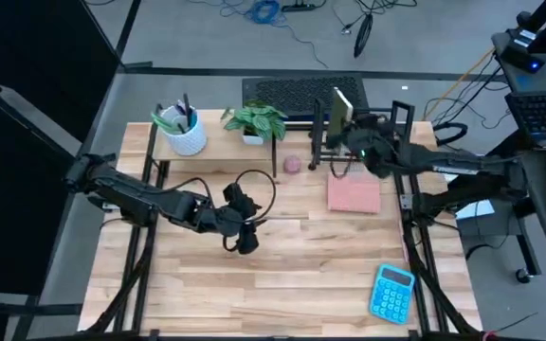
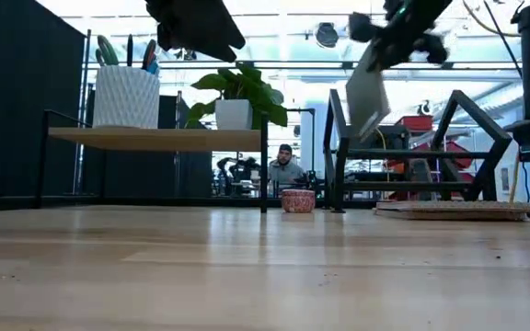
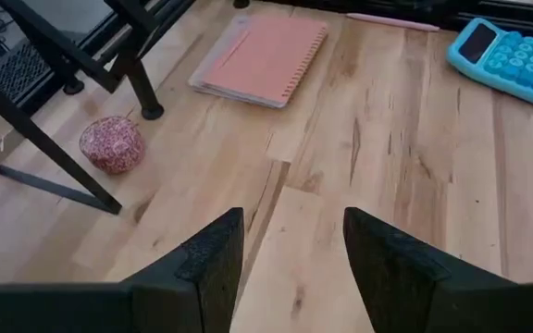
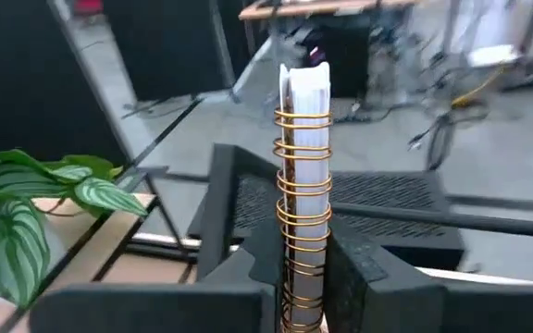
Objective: Stock shelves
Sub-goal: Put the green notebook on the black bookshelf
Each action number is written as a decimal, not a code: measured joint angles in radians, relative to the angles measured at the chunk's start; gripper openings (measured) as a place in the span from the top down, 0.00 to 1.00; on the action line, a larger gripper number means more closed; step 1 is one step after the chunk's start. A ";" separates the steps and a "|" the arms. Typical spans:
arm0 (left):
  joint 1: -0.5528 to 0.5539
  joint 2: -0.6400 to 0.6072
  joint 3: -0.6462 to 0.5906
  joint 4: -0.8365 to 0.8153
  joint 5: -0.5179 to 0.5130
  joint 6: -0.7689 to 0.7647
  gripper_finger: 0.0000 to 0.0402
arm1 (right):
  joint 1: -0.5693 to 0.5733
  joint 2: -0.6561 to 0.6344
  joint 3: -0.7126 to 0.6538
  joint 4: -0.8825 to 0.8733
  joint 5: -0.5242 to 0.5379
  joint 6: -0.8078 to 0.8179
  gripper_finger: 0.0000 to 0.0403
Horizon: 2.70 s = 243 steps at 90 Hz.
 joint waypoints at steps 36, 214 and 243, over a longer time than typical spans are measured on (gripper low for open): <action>0.000 0.000 0.000 -0.001 0.000 0.002 0.57 | -0.166 0.142 0.000 0.009 -0.215 0.078 0.94; 0.007 0.000 0.000 -0.005 -0.005 0.031 0.57 | -0.046 0.210 0.076 -0.207 -0.082 0.088 0.76; 0.007 0.000 0.000 -0.005 -0.005 0.036 0.57 | 0.006 0.210 0.076 -0.195 -0.101 0.010 0.57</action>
